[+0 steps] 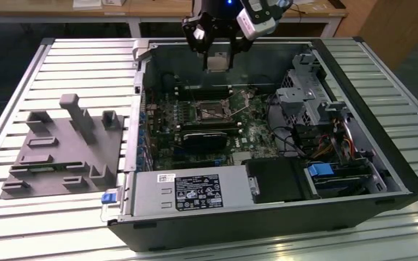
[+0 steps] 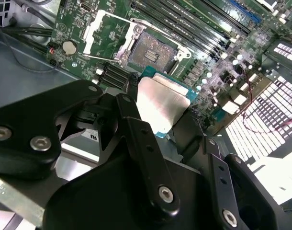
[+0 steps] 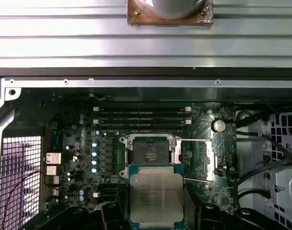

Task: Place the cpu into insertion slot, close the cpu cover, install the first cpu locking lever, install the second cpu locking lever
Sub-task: 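Place the cpu into insertion slot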

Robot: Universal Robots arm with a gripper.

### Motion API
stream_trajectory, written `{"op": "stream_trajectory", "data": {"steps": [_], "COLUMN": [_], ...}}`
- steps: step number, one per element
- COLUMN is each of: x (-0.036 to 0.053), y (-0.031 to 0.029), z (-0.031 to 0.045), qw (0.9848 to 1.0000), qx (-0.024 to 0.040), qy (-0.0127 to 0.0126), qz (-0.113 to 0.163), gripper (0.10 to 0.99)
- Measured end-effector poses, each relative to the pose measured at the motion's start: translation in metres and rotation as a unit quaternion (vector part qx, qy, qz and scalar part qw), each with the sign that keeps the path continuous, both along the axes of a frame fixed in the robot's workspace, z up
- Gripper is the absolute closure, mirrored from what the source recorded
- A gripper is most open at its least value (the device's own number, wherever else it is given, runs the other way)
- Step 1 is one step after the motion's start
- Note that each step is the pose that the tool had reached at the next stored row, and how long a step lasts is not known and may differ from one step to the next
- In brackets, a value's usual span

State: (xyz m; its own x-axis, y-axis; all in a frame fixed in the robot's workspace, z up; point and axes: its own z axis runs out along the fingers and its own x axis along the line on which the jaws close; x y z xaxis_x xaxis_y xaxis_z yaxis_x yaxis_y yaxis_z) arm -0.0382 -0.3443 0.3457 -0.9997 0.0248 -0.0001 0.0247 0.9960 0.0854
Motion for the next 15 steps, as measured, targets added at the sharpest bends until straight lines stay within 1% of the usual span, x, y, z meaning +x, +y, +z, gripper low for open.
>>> {"op": "stream_trajectory", "data": {"steps": [5, 9, 12, 15], "x": [0.0, -0.0002, -0.0007, -0.0007], "y": [0.0, 0.0, 0.0, 0.0], "z": [-0.0069, -0.0119, -0.0154, -0.017], "qw": [1.0, 0.9999, 0.9999, 0.9998], "qx": [-0.0042, -0.009, -0.0145, -0.0189], "qy": [-0.0029, -0.005, -0.0055, -0.0056], "qz": [0.0, 0.0, 0.0, -0.005], "gripper": [0.545, 0.545, 0.545, 0.545]}}
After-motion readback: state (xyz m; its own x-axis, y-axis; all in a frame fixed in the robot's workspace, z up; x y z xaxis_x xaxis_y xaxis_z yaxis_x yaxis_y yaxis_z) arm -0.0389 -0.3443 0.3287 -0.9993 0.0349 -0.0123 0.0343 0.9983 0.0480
